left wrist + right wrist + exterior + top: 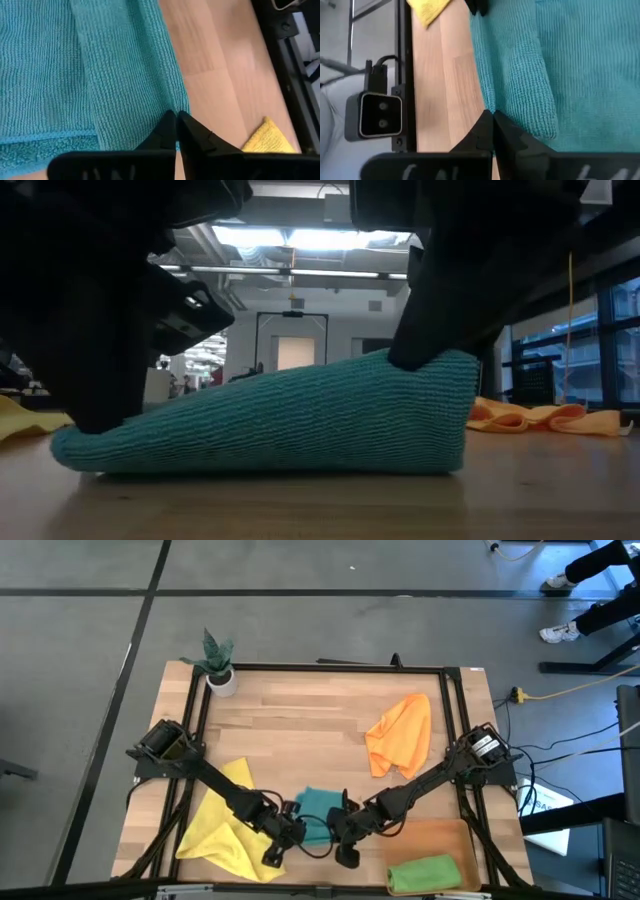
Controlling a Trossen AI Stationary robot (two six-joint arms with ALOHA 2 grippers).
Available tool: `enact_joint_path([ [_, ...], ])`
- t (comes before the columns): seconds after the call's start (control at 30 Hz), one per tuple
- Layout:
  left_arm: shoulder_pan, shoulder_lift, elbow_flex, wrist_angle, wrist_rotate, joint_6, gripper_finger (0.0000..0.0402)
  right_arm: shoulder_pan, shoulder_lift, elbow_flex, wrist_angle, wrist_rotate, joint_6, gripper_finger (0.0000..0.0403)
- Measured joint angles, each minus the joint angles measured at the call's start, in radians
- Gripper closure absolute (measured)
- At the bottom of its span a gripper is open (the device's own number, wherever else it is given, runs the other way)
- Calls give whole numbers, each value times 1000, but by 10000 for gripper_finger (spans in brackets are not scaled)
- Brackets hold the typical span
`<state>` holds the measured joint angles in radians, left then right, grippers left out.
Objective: Roll microfiber towels into tight, uniform cylinder then place into a basket
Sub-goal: Roll the blue microfiber towel
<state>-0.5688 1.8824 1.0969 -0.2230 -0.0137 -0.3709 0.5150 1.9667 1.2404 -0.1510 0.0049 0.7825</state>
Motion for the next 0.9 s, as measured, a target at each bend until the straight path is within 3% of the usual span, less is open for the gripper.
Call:
enact_joint_path([
  [0.57,0,-66,0,-5,-170,-77,401,-2,-1,0,-15,-55,48,398],
  [0.9,2,-66,2,-7,-105,-154,401,-17,-2,-2,-116,-18,104,398],
])
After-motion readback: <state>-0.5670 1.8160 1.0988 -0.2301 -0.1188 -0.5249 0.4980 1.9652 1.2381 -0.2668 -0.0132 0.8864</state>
